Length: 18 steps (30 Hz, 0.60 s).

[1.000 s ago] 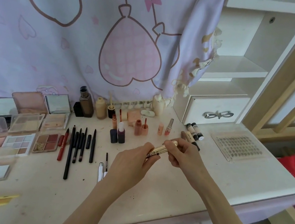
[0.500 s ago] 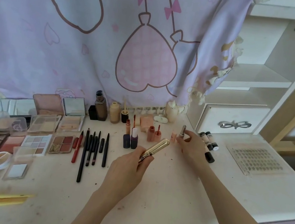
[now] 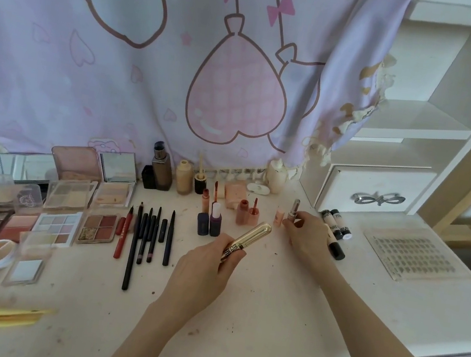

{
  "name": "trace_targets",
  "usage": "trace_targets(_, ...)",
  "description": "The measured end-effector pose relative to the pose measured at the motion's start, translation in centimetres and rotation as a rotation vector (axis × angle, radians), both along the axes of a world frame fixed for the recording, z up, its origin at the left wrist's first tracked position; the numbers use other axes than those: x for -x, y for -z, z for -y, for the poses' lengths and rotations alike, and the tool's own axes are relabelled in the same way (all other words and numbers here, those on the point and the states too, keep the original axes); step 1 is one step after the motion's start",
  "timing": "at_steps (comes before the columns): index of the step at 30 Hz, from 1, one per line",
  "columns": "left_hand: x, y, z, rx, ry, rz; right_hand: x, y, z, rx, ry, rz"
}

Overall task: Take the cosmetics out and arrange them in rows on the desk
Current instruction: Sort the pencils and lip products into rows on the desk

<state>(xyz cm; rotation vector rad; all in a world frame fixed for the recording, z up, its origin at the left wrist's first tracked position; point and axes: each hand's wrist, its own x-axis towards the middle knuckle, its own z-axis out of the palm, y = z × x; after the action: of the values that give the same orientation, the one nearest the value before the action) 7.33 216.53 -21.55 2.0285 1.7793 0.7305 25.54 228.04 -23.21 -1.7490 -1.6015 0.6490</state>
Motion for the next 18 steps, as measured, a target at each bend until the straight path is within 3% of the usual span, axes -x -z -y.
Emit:
trace_targets(5,-0.3,-0.2,0.0,0.016,0.009,0.014,-0.1,-0.2,0.3,0.049,0.005,-0.026)
trace_targets(11,0.0,-0.7,-0.5,0.003,-0.006,0.0,-0.6,-2.2,4.0,0.059,0.066,-0.274)
trace_targets(14,-0.3,-1.1,-0.8,0.015,0.011,-0.056,-0.8,-4.3,6.4,0.205,-0.061,-0.503)
trace_targets(18,-1.2,-2.1,-0.6,-0.029,0.076,-0.199,-0.2,-6.0,8.4,0.376,-0.283,-0.38)
